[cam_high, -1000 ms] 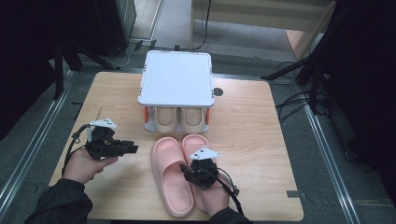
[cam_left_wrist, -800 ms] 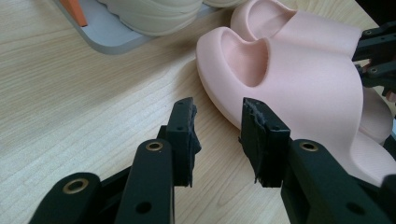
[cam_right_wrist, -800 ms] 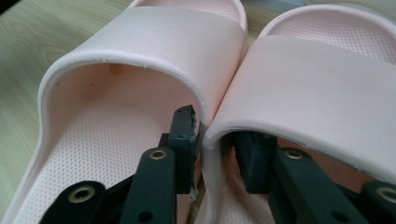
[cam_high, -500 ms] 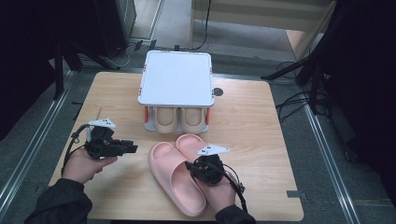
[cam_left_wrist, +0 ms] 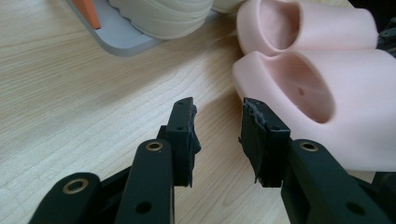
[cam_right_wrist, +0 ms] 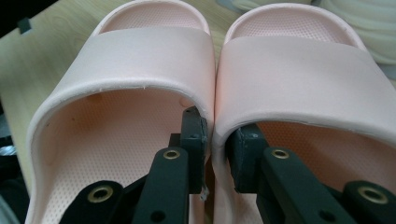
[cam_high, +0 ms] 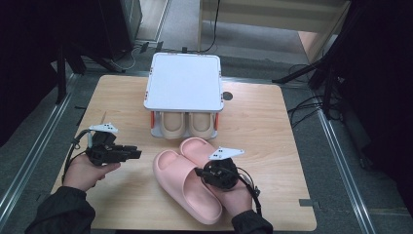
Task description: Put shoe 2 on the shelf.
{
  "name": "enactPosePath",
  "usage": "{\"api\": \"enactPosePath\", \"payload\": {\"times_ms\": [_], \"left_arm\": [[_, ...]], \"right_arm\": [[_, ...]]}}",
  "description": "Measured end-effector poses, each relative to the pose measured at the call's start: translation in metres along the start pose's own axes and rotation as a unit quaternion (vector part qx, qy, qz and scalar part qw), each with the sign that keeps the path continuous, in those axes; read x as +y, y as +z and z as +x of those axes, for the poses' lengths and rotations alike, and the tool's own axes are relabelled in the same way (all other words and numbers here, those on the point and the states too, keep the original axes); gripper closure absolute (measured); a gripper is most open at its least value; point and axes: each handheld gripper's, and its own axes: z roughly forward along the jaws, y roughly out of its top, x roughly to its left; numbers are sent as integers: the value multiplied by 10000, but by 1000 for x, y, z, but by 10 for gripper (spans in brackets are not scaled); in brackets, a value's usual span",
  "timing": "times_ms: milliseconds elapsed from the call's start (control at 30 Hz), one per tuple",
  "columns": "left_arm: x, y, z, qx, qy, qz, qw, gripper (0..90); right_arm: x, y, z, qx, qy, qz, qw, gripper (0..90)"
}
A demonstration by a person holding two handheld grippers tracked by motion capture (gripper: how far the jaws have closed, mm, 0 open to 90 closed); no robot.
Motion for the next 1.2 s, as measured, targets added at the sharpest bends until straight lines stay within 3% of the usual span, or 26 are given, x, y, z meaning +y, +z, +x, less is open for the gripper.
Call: {"api": "enactPosePath", "payload": {"times_ms": [200,400,500,700,967,1200], "left_arm": [[-2,-5,4,17,-96,-57,9999,642],[-5,-10,9,62,-177,-76,9998,638],[-7,-12,9,86,-216,-75,9997,637],[-14,-18,10,167,-284,-124,9994,636],[-26,-29,11,279,-453,-194,9984,633],[-36,-38,12,383,-568,-241,9974,633]], "right_arm": [[8,-6,-3,468,-263,117,9985,789],[15,-7,-10,831,-247,163,9961,789],[21,-9,-8,874,-456,182,9950,789],[31,-12,-4,1033,-591,171,9927,789],[49,-6,2,1480,-770,274,9856,789],[84,-3,9,1719,-803,332,9813,788]]}}
